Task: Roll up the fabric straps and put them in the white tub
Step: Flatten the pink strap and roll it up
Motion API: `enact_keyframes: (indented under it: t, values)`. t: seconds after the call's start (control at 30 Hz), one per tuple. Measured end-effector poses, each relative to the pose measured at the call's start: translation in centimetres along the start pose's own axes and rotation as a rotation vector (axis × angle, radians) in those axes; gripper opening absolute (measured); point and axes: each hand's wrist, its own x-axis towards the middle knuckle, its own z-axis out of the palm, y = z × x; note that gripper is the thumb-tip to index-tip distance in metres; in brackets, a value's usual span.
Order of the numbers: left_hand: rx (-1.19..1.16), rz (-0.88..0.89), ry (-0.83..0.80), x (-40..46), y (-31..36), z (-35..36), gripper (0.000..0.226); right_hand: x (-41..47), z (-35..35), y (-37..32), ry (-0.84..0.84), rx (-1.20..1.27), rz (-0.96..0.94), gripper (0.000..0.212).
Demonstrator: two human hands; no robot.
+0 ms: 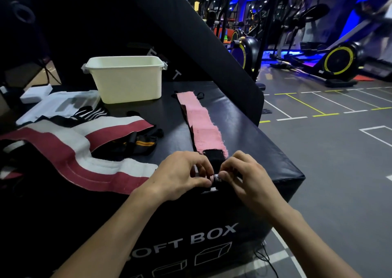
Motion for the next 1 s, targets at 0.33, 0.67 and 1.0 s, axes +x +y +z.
enact_keyframes:
  t: [0.33,0.67,1.0]
  values:
    - [0.037,0.079,0.039,0.6,-0.7,-0.1,0.015,-0.5,0.9,-1.0,0.206,-0.174,-0.068,0.016]
    - [0.069,0.074,0.020,1.0,-1.3,-0.1,0.013,-0.6,0.2,-0.4,0.033,-0.084,-0.005,0.018]
    - [0.102,0.107,0.055,0.3,-1.1,-0.2,0.026,0.8,-0.4,0.2,-0.087,-0.090,0.007,0.021]
